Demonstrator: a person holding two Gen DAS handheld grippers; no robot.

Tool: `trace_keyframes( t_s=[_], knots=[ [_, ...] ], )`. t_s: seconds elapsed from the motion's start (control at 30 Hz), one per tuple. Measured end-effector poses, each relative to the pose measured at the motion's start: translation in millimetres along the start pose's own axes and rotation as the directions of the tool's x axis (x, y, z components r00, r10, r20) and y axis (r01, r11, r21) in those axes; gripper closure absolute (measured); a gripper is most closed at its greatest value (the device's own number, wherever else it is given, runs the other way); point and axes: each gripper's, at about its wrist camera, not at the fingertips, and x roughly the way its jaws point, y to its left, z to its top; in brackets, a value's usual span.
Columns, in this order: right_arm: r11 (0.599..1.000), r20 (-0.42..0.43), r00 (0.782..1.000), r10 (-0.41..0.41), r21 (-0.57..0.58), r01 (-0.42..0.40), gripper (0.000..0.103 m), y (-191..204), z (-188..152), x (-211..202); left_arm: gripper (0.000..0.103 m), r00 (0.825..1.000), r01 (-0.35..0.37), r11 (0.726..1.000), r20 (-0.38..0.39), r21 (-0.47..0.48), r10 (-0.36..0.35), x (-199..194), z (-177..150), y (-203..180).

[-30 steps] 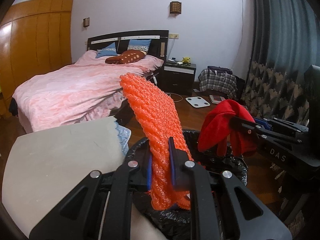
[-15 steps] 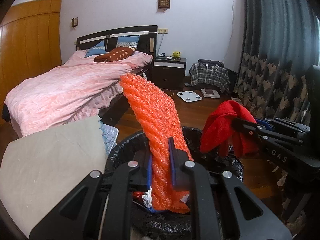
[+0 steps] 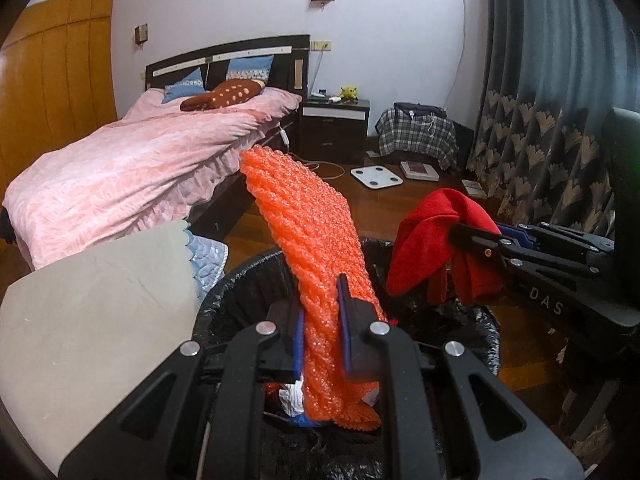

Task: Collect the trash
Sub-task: 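Open both grippers to drop the mesh and cloth into the bin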

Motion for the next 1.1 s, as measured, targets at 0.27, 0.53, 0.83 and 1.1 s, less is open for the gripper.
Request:
trace_keyframes(
  t_s=[0.27,0.53,0.83,1.1],
  knots=[
    [1.000,-0.049,0.999,0.002,0.006,-0.001,0.083,-4.1,-9.7,26.1,0.090,0.999,-0.007,1.000,-0.039,0.001,0.007,27.2,-2.3,3.1],
    [1.000,-0.090,0.996,0.000,0.017,0.002,0.073,-12.3,-14.0,43.1,0.078,0.997,0.005,1.000,-0.080,-0.002,-0.005,46.5,-3.4,5.8],
    [0.999,-0.081,0.996,-0.042,0.008,0.043,0.028,-18.5,-15.5,35.0,0.042,0.997,-0.033,0.999,-0.067,-0.020,0.032,34.8,-4.2,21.3],
    [0.998,-0.045,0.998,-0.053,0.014,0.054,0.006,-13.1,-9.8,9.7,0.015,0.996,-0.081,0.996,-0.041,-0.027,0.080,1.3,-3.4,34.0]
  ],
)
